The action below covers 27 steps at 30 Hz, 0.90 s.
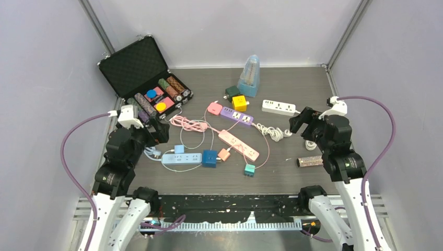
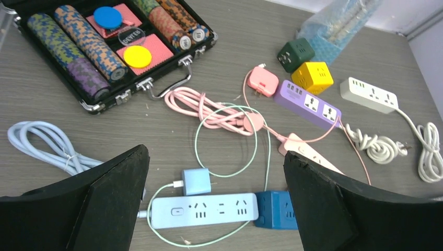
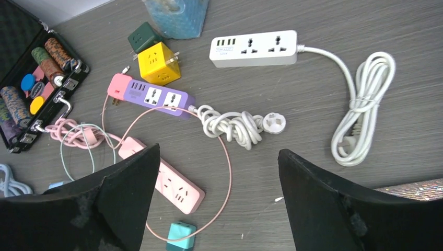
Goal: Insert the plug
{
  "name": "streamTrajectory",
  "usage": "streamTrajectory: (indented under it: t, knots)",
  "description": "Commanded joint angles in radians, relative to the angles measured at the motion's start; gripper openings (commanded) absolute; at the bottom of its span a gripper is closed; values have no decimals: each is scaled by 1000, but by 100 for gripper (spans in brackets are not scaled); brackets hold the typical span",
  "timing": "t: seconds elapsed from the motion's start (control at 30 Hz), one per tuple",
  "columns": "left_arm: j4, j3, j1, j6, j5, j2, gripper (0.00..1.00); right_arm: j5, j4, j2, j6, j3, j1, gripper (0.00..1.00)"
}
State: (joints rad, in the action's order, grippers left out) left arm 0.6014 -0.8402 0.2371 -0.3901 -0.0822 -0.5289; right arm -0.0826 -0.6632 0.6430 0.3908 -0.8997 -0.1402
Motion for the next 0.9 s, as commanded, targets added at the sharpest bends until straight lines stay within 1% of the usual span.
streamTrajectory:
  t: [0.0,0.03,0.1,0.13,0.2,0.23,0.27,0.3,0.33,0.37,0.4,0.43,0.47,0.5,0.53,0.57,0.6,0.63,0.67,0.73,0.83,0.87]
  knots:
    - [-97,21,-1,-21,-58,8,100,146,170,15,30,45,-5,89]
    - [-103,23,-1,-29,-44,11,100,179,216,26,27,61,-9,90]
    - [-125,33,-1,-40,-16,14,100,327,285,58,-5,76,-36,87]
    - [-140,43,-1,-41,-4,14,100,344,301,83,-13,73,-56,86]
    - [-174,70,-1,-31,25,11,100,356,326,127,-59,53,-133,85]
    - [-186,78,-1,-25,39,8,100,339,327,139,-77,46,-201,85]
    - [-186,76,-1,-20,48,3,100,329,338,163,-112,35,-237,85]
    - [-176,72,-1,-15,55,-2,99,316,350,176,-129,33,-309,86]
    - [-156,61,-1,-11,56,-9,100,314,377,200,-161,34,-343,87]
    - [-136,52,-1,-7,50,-14,100,313,393,214,-176,34,-416,88]
    - [-116,42,-1,-4,43,-19,100,311,419,245,-210,31,-457,90]
    - [-99,33,-1,1,38,-24,99,300,428,264,-227,25,-537,91]
    - [-85,26,-1,7,38,-26,100,293,435,309,-269,5,-583,92]
    - [-72,19,-1,12,39,-28,100,276,437,336,-289,-8,-676,93]
    - [-63,17,-1,16,39,-29,100,265,435,398,-331,-36,-759,93]
    - [-58,15,-1,19,39,-28,100,245,430,431,-353,-52,-800,93]
    - [-54,14,-1,20,38,-26,100,238,412,509,-393,-93,-865,93]
    - [-51,11,-1,22,36,-24,100,227,397,550,-415,-115,-892,93]
    - [-47,9,-1,24,33,-20,100,208,368,628,-454,-164,-939,93]
    - [-40,5,-1,27,29,-13,99,171,332,737,-495,-229,-982,93]
    - [-24,0,-1,38,21,-5,100,133,311,854,-536,-299,-1002,93]
    - [-16,-2,-1,40,15,-3,100,120,322,868,-543,-302,-1002,93]
